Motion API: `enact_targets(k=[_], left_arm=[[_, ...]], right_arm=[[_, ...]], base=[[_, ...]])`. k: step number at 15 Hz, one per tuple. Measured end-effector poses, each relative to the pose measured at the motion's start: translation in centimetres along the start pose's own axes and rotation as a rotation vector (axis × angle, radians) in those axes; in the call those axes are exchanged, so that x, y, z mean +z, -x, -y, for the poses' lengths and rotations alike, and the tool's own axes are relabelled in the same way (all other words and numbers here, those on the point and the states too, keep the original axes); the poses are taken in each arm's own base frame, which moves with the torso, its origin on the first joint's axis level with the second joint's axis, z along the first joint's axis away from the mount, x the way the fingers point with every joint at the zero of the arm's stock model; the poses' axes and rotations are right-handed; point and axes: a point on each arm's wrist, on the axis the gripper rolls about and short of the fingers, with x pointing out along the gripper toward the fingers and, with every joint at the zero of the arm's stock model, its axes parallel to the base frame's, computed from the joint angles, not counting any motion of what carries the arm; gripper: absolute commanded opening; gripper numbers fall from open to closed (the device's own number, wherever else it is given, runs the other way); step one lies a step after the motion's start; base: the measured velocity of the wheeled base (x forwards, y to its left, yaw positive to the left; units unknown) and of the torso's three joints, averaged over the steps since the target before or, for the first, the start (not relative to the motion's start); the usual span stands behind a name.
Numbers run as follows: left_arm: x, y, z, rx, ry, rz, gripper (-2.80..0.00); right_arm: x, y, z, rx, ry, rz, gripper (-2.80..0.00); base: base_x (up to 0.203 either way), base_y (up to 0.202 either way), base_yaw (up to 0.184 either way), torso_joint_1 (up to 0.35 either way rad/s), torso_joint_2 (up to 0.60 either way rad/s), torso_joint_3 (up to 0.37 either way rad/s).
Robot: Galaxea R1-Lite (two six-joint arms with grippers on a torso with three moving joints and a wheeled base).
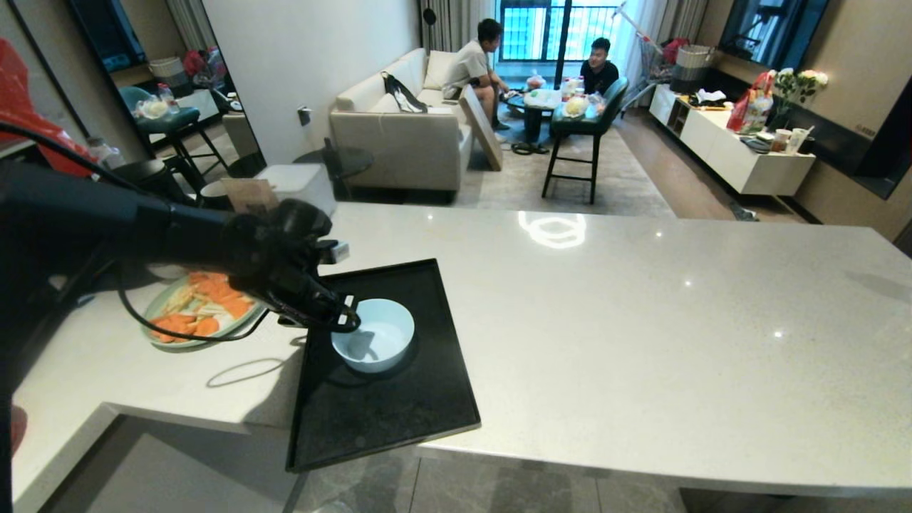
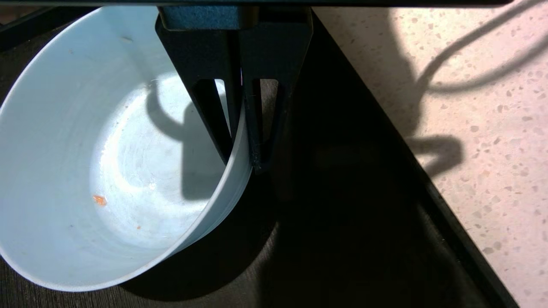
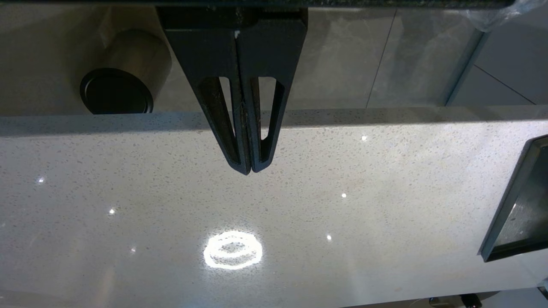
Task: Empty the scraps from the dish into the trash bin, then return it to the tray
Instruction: Put the bowl back to the table
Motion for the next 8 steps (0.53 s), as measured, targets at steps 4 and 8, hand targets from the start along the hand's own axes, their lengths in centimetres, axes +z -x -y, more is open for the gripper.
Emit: enact_targets(k=[4, 8], left_arm=[[0.17, -0.49, -0.05, 0.001, 0.0, -0.002, -2.8], [0.26, -0.84, -0.09, 0.001, 0.001, -0.007, -2.8]], right_arm=[[0.0, 0.0, 0.0, 0.0, 0.0, 0.0, -2.8], [0.0, 0.0, 0.0, 0.0, 0.0, 0.0, -2.8]], base=[[0.0, 0.0, 0.0, 0.0, 0.0, 0.0], [0.0, 0.0, 0.0, 0.0, 0.0, 0.0]])
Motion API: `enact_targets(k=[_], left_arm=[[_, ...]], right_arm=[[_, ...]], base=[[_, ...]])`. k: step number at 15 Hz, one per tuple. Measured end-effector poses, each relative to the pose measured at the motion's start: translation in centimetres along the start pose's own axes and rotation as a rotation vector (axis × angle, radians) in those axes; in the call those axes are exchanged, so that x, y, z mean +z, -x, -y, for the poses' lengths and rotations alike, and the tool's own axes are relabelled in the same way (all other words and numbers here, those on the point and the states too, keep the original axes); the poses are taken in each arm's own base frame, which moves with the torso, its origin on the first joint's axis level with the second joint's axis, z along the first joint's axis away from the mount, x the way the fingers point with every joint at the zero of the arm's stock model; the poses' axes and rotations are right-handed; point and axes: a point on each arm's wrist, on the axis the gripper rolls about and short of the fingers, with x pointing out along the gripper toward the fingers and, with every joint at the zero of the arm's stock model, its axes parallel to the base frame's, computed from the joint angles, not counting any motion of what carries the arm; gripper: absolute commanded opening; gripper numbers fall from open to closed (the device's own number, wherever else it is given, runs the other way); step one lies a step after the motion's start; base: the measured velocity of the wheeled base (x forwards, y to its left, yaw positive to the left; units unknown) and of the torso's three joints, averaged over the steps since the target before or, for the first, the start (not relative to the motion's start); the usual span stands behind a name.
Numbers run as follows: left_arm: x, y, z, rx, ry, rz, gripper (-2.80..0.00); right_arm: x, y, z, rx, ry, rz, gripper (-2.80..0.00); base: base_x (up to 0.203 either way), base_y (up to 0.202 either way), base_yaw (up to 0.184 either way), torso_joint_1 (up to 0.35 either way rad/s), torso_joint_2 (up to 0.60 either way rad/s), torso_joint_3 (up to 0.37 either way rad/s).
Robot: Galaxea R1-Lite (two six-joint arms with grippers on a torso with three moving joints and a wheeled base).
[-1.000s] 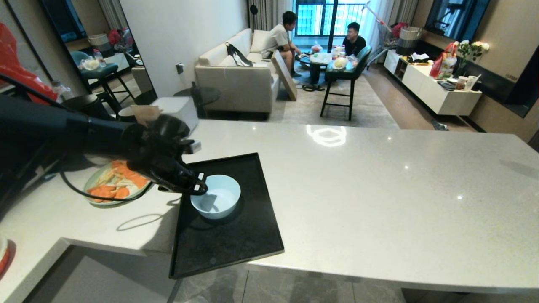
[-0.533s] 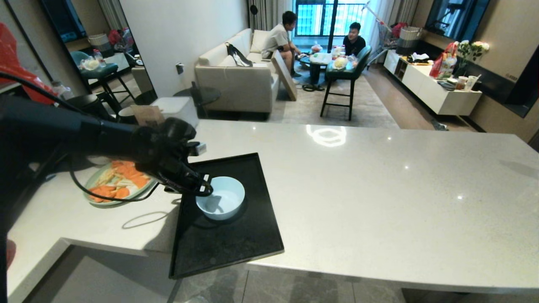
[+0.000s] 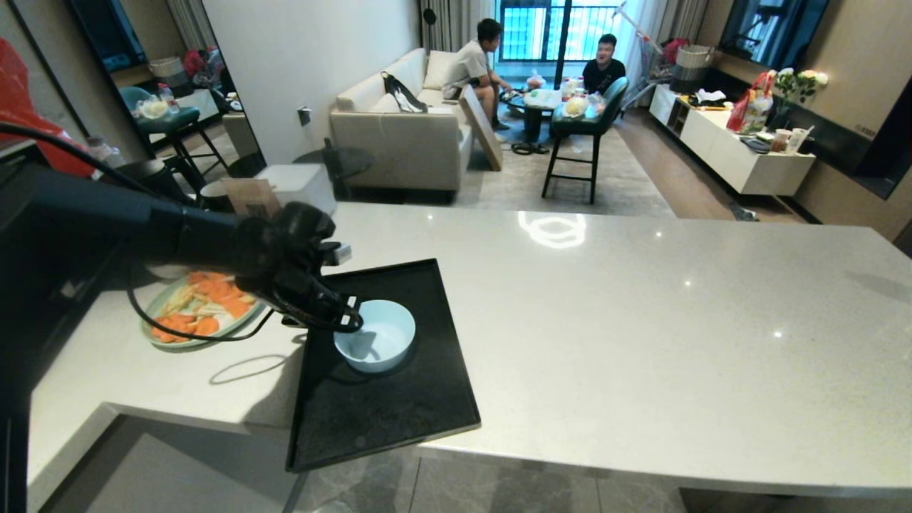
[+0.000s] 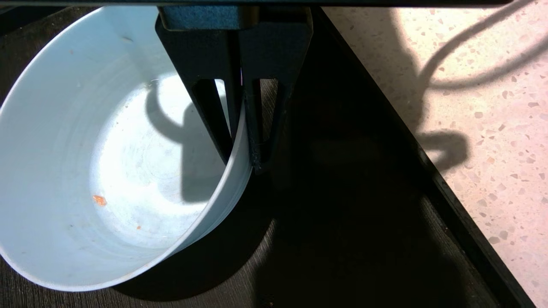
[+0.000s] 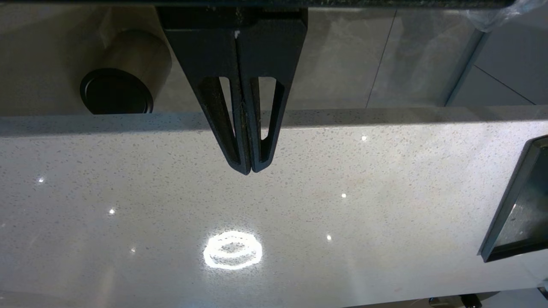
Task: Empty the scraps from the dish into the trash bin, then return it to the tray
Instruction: Put the bowl back to the table
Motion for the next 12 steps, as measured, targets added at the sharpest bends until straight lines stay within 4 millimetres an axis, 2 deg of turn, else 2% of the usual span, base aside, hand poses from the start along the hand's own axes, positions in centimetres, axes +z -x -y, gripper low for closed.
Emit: enact_targets(k=[1, 2, 8, 12], left_arm=[[0.0, 0.0, 0.0, 0.0, 0.0, 0.0, -2.8], [0.0, -0.1, 0.0, 0.0, 0.0, -0.002, 0.0], [0.0, 0.0, 0.0, 0.0, 0.001, 0.001, 0.0], [0.2, 1.2, -0.4, 0.006, 0.009, 0.028, 0.0]], right_arm=[[0.0, 0.0, 0.0, 0.0, 0.0, 0.0, -2.8], [0.0, 0.0, 0.0, 0.0, 0.0, 0.001, -2.8], [0.0, 0.0, 0.0, 0.0, 0.0, 0.0, -2.8], [0.0, 0.0, 0.0, 0.0, 0.0, 0.0, -2.8]], base=[[0.0, 0.0, 0.0, 0.0, 0.0, 0.0], [0.0, 0.0, 0.0, 0.0, 0.0, 0.0], [0.0, 0.0, 0.0, 0.0, 0.0, 0.0], [0.0, 0.0, 0.0, 0.0, 0.0, 0.0]])
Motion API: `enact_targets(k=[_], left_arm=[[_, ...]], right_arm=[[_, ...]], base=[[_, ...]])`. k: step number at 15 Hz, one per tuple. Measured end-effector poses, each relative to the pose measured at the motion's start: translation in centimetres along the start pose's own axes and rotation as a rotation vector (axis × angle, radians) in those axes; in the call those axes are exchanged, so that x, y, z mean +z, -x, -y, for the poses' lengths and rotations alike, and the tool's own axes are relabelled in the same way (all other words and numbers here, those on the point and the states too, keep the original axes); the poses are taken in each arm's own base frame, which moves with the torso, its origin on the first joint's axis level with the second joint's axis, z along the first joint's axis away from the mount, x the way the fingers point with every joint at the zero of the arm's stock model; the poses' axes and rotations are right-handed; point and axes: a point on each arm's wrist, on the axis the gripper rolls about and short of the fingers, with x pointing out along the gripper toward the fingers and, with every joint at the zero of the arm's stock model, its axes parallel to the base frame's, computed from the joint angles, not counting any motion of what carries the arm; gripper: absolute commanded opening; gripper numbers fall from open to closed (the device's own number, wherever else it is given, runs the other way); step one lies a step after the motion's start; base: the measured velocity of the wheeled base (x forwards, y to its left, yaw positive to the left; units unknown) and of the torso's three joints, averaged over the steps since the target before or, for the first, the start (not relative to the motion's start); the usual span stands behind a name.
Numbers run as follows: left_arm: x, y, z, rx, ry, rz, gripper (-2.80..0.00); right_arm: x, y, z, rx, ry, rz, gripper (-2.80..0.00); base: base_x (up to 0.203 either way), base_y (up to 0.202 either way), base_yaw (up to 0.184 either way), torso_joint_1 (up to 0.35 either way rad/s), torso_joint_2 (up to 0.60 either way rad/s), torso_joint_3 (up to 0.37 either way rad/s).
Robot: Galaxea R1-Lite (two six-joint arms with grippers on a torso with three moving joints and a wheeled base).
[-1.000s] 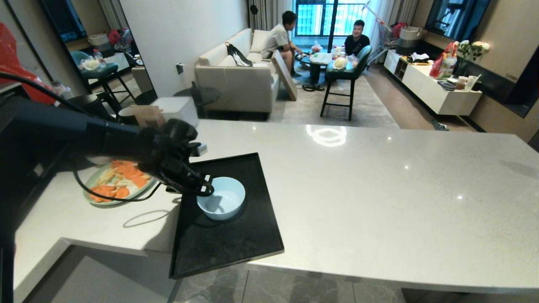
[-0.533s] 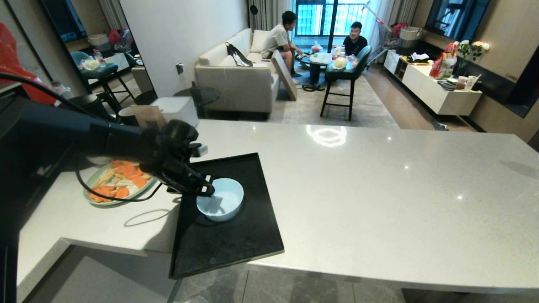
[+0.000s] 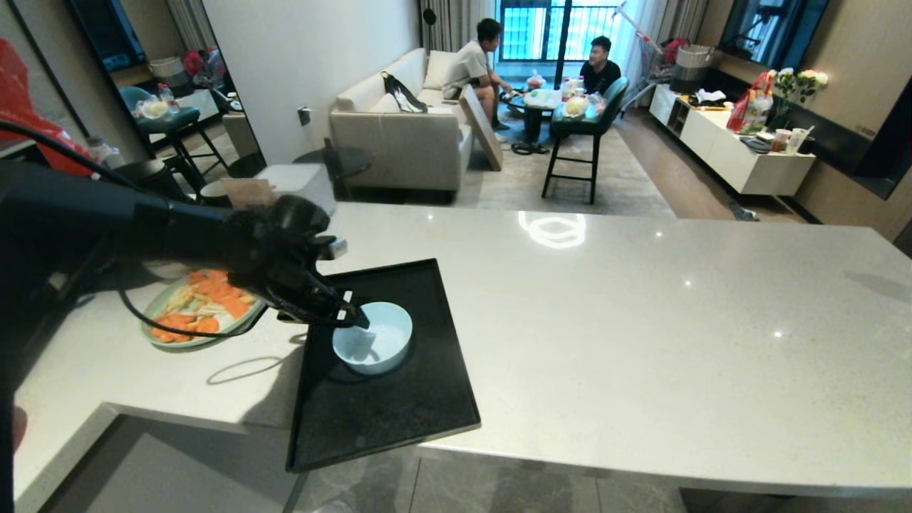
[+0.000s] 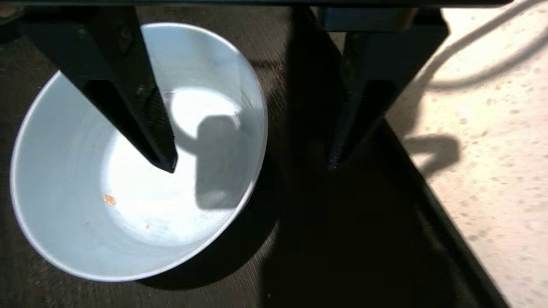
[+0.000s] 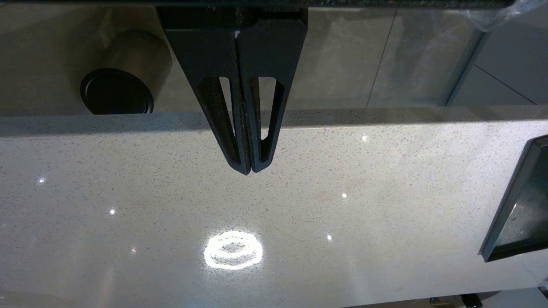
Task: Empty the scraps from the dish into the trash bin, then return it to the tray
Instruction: Put the bowl back to the table
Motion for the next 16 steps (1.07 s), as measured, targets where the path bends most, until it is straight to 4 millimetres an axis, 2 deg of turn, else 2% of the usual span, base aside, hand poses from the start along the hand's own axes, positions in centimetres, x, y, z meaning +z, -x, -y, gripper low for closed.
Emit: enact_targets(k=[5, 11, 12, 16], left_arm=[[0.3, 3.6, -1.0, 0.017, 0.026, 0.074, 0.0], [-1.8, 9.3, -2.3, 0.049, 0.082, 0.146, 0.0], [-2.3, 10.2, -2.4, 0.055, 0.089, 0.158, -2.8], [-5.5, 13.9, -3.1, 0.086, 0.127, 0.19, -2.8]], right_arm=[[0.0, 0.0, 0.0, 0.0, 0.0, 0.0, -2.8], [0.0, 0.0, 0.0, 0.0, 0.0, 0.0, -2.8], [0.0, 0.0, 0.0, 0.0, 0.0, -0.001, -2.8], [0.0, 0.0, 0.0, 0.0, 0.0, 0.0, -2.8]], base=[[0.0, 0.0, 0.0, 0.0, 0.0, 0.0], [0.0, 0.0, 0.0, 0.0, 0.0, 0.0], [0.0, 0.0, 0.0, 0.0, 0.0, 0.0], [0.0, 0.0, 0.0, 0.0, 0.0, 0.0]])
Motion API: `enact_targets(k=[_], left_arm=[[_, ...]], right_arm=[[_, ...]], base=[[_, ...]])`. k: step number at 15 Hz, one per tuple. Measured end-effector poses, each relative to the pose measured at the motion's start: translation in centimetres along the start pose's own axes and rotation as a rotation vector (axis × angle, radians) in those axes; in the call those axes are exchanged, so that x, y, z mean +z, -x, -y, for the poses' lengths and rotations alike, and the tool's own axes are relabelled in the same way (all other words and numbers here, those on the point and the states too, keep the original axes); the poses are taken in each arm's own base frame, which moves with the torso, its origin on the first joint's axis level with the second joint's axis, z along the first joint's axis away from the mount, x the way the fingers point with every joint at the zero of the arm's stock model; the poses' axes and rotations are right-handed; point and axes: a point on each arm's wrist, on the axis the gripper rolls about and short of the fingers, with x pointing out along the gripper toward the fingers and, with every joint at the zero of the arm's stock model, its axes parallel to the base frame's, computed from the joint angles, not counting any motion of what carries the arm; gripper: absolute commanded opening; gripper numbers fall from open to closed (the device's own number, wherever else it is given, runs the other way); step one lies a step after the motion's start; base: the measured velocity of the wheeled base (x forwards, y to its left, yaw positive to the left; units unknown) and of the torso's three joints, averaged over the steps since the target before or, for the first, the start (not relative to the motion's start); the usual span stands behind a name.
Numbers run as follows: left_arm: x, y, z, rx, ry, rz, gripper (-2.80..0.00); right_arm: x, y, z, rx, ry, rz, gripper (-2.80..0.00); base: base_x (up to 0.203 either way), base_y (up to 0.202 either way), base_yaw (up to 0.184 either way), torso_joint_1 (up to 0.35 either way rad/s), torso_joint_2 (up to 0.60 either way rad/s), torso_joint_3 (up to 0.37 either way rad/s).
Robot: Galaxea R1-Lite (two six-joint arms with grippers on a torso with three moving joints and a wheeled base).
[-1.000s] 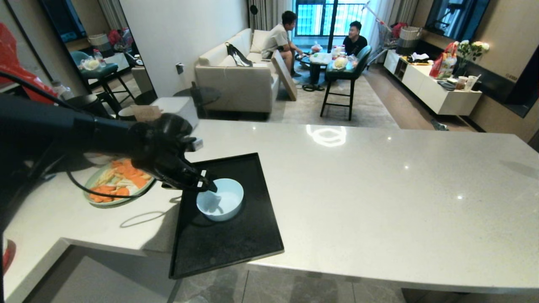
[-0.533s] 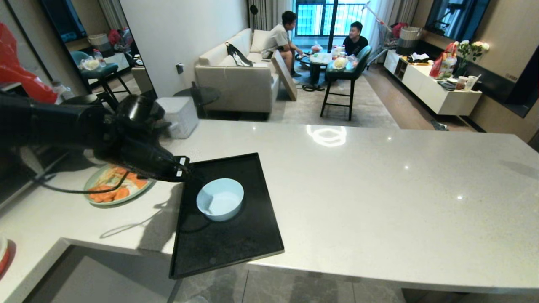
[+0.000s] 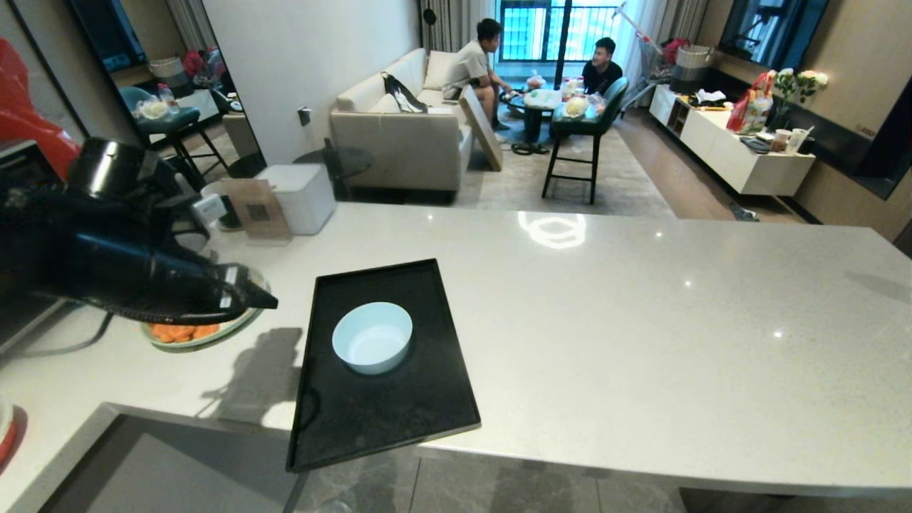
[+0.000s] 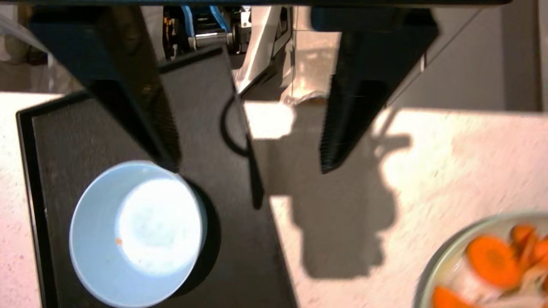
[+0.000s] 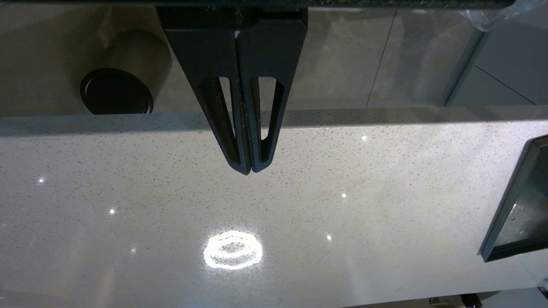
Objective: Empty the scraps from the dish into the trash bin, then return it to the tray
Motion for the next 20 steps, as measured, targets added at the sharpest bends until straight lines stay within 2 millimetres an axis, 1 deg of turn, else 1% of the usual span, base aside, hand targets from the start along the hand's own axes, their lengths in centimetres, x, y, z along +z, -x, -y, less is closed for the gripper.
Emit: enact_targets(k=[4, 11, 14, 18, 20], left_arm=[[-3.0, 3.7, -1.2, 0.036, 0.041, 0.033, -2.8], [-9.4, 9.1, -3.0, 0.124, 0.145, 0.118, -2.8], [-11.9, 11.1, -3.1, 0.15, 0.187, 0.179, -2.8], [-13.4, 12.9, -2.5, 0.139, 0.184, 0.261, -2.8], [-14.4, 13.4, -2.1, 0.128, 0.18, 0.283, -2.8]], right_arm=[[0.0, 0.0, 0.0, 0.0, 0.0, 0.0, -2.8], [0.0, 0.0, 0.0, 0.0, 0.0, 0.0, -2.8], [0.0, 0.0, 0.0, 0.0, 0.0, 0.0, -2.8], [0.0, 0.0, 0.0, 0.0, 0.0, 0.0, -2.8], [0.0, 0.0, 0.0, 0.0, 0.0, 0.0, -2.8]], base=[[0.0, 0.0, 0.0, 0.0, 0.0, 0.0], [0.0, 0.0, 0.0, 0.0, 0.0, 0.0], [0.0, 0.0, 0.0, 0.0, 0.0, 0.0], [0.0, 0.0, 0.0, 0.0, 0.0, 0.0], [0.0, 0.0, 0.0, 0.0, 0.0, 0.0]])
